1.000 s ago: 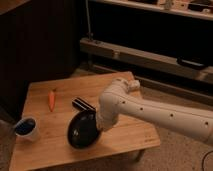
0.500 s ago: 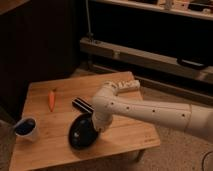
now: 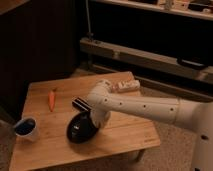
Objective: Drag the ceramic bowl in a circle
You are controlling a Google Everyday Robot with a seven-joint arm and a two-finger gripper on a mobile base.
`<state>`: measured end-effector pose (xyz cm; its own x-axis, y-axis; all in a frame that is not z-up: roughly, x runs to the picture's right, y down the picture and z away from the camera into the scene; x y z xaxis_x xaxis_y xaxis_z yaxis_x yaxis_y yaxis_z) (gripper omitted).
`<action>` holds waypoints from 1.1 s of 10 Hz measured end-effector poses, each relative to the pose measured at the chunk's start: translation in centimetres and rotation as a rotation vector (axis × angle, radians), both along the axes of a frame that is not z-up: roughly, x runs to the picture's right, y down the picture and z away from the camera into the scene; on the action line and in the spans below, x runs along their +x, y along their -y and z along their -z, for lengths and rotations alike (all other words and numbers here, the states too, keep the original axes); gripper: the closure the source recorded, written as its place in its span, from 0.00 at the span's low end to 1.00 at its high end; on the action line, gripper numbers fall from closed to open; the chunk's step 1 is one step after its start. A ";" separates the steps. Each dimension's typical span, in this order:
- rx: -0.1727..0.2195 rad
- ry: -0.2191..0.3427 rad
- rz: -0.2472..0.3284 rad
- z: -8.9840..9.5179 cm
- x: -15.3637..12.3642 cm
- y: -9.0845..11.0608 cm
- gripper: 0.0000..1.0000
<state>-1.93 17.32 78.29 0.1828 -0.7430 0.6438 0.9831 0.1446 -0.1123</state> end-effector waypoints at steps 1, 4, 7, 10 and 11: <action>-0.003 -0.030 -0.002 -0.9 0.4 0.4 1.00; 0.008 -0.124 -0.052 -3.2 3.8 2.1 1.00; 0.024 -0.220 -0.097 -3.1 10.4 2.3 1.00; 0.033 -0.256 -0.121 -1.2 16.4 1.0 1.00; 0.030 -0.242 -0.119 -0.1 17.3 0.5 1.00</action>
<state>15.39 16.84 78.36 0.4157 -0.7253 0.5487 0.9042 0.2643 -0.3355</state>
